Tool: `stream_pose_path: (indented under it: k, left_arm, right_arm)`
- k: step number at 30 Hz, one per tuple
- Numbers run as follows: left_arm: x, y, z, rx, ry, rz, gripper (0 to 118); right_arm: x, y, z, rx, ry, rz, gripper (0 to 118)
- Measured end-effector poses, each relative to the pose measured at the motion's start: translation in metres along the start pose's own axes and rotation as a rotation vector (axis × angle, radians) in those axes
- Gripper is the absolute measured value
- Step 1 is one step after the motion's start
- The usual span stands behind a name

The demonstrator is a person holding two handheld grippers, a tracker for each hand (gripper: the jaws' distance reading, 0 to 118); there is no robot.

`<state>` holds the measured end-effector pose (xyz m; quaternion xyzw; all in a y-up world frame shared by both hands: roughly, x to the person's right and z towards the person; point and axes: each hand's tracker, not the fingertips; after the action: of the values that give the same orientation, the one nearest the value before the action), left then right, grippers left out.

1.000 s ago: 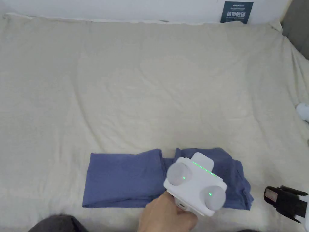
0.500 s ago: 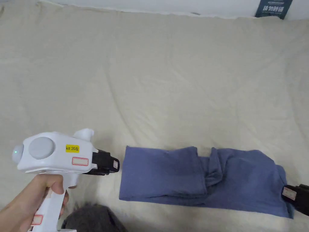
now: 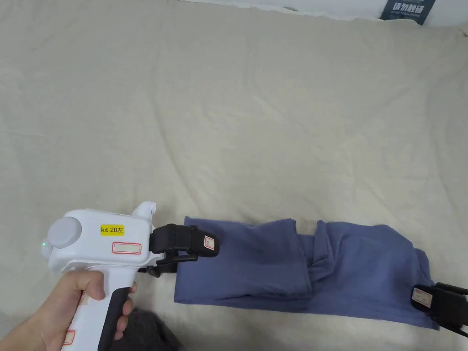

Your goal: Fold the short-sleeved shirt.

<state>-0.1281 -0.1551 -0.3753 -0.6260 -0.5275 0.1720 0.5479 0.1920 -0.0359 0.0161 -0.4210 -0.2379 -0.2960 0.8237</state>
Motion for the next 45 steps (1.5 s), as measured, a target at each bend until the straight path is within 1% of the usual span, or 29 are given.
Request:
stream_pose_path:
  k: [1, 2, 3, 4, 5, 6, 7, 8, 9, 10, 13, 16, 23, 29, 31, 34, 35, 37, 38, 40, 41, 45]
  left_arm:
    - [-0.002, 0.001, -0.005, -0.010, -0.019, -0.006, 114]
    - [-0.004, 0.001, -0.011, -0.005, -0.029, -0.009, 109]
    - [-0.003, 0.001, -0.018, 0.001, -0.058, 0.002, 99]
    - [-0.017, 0.008, -0.023, 0.014, -0.067, 0.005, 87]
    - [-0.022, 0.011, -0.027, 0.020, -0.075, 0.007, 67]
    - [-0.024, 0.013, -0.029, 0.028, -0.016, 0.012, 19]
    - [-0.029, 0.013, -0.030, 0.019, 0.084, -0.024, 10]
    - [-0.014, -0.002, -0.031, 0.031, 0.119, -0.050, 10]
    - [-0.008, -0.006, -0.029, 0.013, -0.014, -0.003, 10]
    - [-0.003, -0.009, -0.025, 0.025, 0.002, 0.015, 10]
    - [-0.004, -0.006, -0.010, 0.029, 0.045, -0.015, 10]
    - [-0.004, -0.010, 0.004, 0.044, 0.059, -0.012, 10]
    - [-0.020, -0.023, 0.057, 0.130, 0.099, 0.055, 10]
    - [-0.013, -0.026, 0.098, 0.174, 0.224, -0.002, 10]
    - [0.003, -0.025, 0.104, 0.202, 0.285, -0.037, 10]
    - [0.048, -0.024, 0.100, 0.166, 0.386, -0.171, 10]
    - [0.069, -0.025, 0.097, 0.170, 0.457, -0.243, 10]
    - [0.107, -0.029, 0.087, 0.158, 0.509, -0.336, 10]
    - [0.129, -0.030, 0.080, 0.140, 0.544, -0.362, 10]
    - [0.160, -0.033, 0.064, 0.115, 0.568, -0.380, 10]
    - [0.180, -0.034, 0.052, 0.091, 0.615, -0.407, 10]
    - [0.232, -0.038, -0.006, -0.011, 0.763, -0.565, 10]
  right_arm:
    - [0.003, -0.002, -0.003, -0.005, -0.005, 0.000, 0]
    - [0.004, -0.003, -0.004, -0.006, -0.007, 0.003, 0]
    - [0.004, -0.003, -0.004, -0.009, -0.006, 0.005, 0]
    - [0.004, -0.004, -0.003, -0.011, -0.007, 0.004, 0]
    - [0.002, -0.006, -0.002, -0.009, -0.005, 0.002, 0]
    - [0.002, -0.007, 0.000, -0.007, -0.002, 0.000, 0]
    - [0.003, -0.008, 0.002, -0.005, -0.001, -0.001, 0]
    - [0.004, -0.009, 0.004, -0.001, 0.002, -0.002, 0]
    - [0.009, -0.010, 0.005, 0.001, 0.002, -0.004, 0]
    - [0.013, -0.010, 0.006, 0.006, 0.000, -0.006, 0]
    - [0.020, -0.011, 0.011, 0.021, 0.000, -0.021, 0]
    - [0.026, -0.012, 0.013, 0.030, 0.005, -0.041, 0]
    - [0.025, -0.018, 0.014, 0.032, 0.018, -0.054, 0]
    - [0.019, -0.017, 0.016, 0.037, 0.036, -0.040, 0]
    - [0.019, -0.017, 0.018, 0.041, 0.041, -0.038, 0]
    - [0.018, -0.020, 0.023, 0.045, 0.045, -0.030, 0]
    - [0.018, -0.022, 0.026, 0.051, 0.046, -0.026, 0]
    - [0.018, -0.025, 0.031, 0.062, 0.046, -0.019, 0]
    - [0.018, -0.027, 0.034, 0.064, 0.041, -0.016, 0]
    - [0.019, -0.030, 0.040, 0.068, 0.040, -0.011, 0]
    - [0.019, -0.032, 0.044, 0.073, 0.050, -0.004, 0]
    - [0.021, -0.037, 0.055, 0.092, 0.068, 0.009, 0]
